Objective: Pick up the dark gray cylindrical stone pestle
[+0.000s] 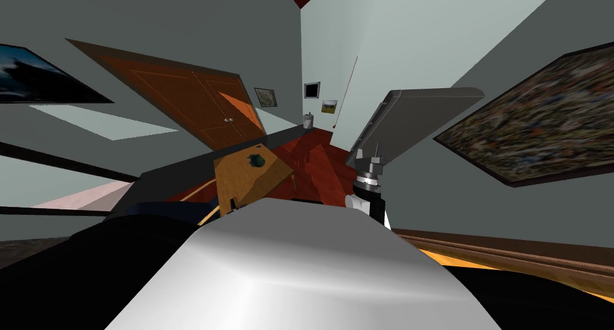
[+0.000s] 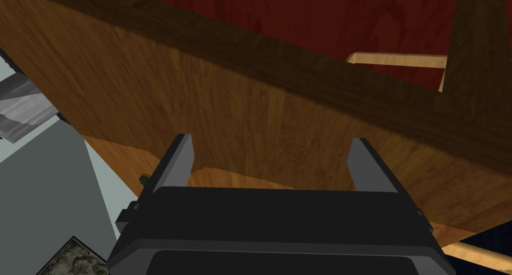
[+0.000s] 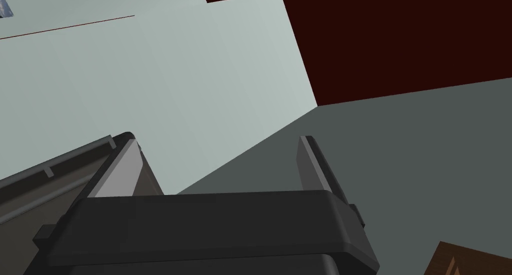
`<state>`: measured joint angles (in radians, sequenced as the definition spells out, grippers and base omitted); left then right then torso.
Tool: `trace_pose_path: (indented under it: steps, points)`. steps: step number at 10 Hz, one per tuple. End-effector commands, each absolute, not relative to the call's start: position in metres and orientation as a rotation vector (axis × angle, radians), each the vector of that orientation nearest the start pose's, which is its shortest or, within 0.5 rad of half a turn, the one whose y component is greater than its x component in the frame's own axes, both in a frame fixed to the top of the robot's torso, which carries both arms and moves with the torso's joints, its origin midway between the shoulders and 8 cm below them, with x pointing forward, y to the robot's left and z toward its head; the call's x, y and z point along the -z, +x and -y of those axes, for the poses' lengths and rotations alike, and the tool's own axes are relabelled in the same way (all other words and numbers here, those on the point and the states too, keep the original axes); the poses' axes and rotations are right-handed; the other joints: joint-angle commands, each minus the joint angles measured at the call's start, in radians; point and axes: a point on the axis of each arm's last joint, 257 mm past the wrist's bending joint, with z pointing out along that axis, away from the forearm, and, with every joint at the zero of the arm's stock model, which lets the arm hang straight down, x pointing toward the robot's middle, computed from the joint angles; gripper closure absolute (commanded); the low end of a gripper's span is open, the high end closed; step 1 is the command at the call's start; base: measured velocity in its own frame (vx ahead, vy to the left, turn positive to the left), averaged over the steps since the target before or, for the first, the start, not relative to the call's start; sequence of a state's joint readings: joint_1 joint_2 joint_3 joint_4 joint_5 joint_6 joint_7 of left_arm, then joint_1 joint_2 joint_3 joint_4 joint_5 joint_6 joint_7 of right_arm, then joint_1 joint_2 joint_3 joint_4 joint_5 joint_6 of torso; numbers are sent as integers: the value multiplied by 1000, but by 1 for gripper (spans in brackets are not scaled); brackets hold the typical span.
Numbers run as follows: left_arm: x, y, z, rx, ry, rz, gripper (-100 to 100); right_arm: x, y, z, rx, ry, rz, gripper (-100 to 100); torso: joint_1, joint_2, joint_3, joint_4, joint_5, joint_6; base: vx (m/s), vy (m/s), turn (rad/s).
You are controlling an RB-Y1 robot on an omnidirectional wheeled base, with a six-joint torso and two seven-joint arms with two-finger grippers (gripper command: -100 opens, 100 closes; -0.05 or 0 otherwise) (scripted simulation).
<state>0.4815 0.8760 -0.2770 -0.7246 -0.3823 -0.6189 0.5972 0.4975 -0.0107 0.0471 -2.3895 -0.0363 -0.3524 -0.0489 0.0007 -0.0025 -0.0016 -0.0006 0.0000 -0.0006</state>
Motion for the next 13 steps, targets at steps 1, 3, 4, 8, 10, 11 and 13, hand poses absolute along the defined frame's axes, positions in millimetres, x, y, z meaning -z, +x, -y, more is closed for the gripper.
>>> trace_pose_path:
  steps: [1, 3, 4, 8, 10, 11, 13]
  points:
    - [515, 56, -593, 297, -1363, -2284, -100, -45, 348, 265, -1414, 727, -614, 0, 0, 0, 0, 0, 0, 0, 58, 29, -137]
    - [517, 36, -604, 242, -1397, -2303, -100, -45, 348, 265, -1414, 727, -614, 0, 1, -1, 0, 0, 0, 0, 62, 49, -114]
    - [517, 32, -607, 230, -1404, -2304, -100, -45, 348, 265, -1414, 727, -614, 0, 2, -2, -1, 0, 0, 1, 72, 48, -80]
    - [520, -30, -631, 67, -1502, -2346, -100, -45, 348, 265, -1414, 727, -614, 0, 4, -3, -2, 0, 1, 1, 75, 70, -139]
    - [520, -48, -637, 20, -1532, -2355, -100, -45, 348, 265, -1414, 727, -614, 0, 4, -3, -2, -1, 1, 0, 71, 74, -67]
    - [520, -62, -640, -16, -1554, -2363, -100, -45, 348, 265, -1414, 727, -614, 0, 3, -3, -1, 0, 1, 0, 76, 71, -144]
    - [520, -80, -644, -62, -1582, -2372, -100, -45, 348, 265, -1414, 727, -614, 0, 1, -1, -1, 0, 0, 0, 51, 55, -68]
